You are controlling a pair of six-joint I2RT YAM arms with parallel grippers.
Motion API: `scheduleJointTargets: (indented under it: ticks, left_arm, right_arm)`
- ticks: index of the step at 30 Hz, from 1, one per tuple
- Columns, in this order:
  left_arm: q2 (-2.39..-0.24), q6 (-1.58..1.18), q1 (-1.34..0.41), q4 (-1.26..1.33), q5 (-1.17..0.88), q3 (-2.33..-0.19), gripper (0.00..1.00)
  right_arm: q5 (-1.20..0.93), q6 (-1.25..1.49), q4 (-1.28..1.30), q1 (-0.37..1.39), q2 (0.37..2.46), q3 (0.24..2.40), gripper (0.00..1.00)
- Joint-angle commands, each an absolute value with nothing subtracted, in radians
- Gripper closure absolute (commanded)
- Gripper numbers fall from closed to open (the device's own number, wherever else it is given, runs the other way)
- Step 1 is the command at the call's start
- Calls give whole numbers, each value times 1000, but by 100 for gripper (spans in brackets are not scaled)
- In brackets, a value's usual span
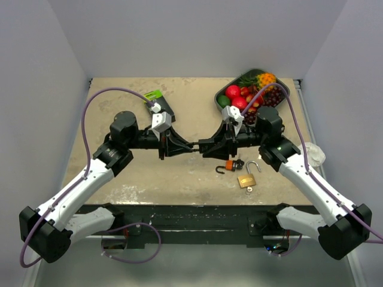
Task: Lock with the key
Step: Lock the lock.
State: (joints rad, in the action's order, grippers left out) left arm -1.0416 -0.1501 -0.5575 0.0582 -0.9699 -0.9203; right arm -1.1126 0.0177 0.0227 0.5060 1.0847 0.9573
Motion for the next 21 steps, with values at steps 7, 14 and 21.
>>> scheduleJointTargets:
  ticks: [7,14,21]
  left_arm:
    - [-1035,-105,-554,94,-940,-972,75]
    - [-1023,38,-427,-127,-974,-968,45]
    - [-983,12,-414,-111,-1054,-945,49]
  right_arm:
    - [-1132,169,-103,514,1092,999,100]
    - [-1126,250,-152,512,1089,1003,100]
    - [-1101,230,-152,514,1081,997,100]
